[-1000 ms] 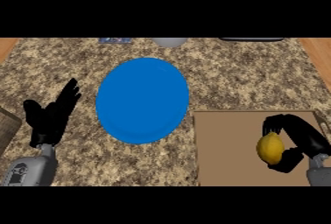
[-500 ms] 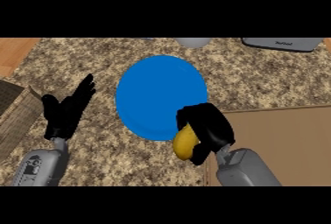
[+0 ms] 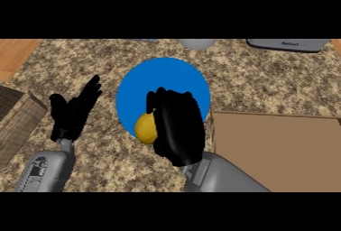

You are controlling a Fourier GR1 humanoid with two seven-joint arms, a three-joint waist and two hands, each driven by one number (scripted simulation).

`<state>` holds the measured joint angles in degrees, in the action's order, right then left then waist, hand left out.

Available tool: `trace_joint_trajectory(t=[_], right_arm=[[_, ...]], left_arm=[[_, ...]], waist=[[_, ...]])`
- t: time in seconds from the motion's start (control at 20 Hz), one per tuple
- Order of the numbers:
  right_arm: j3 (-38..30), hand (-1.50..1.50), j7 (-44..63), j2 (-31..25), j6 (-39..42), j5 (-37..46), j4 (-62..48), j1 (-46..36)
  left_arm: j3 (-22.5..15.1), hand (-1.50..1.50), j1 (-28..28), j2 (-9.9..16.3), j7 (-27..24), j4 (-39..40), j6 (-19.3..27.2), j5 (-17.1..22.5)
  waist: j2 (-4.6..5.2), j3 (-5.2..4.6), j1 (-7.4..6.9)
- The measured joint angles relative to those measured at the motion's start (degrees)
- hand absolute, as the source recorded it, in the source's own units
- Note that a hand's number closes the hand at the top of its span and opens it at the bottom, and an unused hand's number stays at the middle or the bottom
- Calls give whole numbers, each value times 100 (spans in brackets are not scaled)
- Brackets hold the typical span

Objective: Pick the lemon from the tray and place it in the plate

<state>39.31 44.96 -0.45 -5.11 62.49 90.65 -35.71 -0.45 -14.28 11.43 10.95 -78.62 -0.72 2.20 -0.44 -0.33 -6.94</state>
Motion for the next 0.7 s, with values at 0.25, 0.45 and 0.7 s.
trace_joint_trajectory(t=[0.25, 0.45, 0.7], right_arm=[[367, 150, 1347, 19, -799, 123, -375, -732], [503, 150, 1723, 0, -1189, 59, -841, -1189], [478, 150, 1915, -16, -1497, -62, -1457, -1615]], left_arm=[[12, 0, -71, -30, -74, 110, 49, -49], [36, 0, -82, -35, -62, 99, 100, -71], [110, 0, -73, -7, -61, 112, 113, -49]], waist=[[51, 8, 48], [75, 15, 67], [87, 20, 165]])
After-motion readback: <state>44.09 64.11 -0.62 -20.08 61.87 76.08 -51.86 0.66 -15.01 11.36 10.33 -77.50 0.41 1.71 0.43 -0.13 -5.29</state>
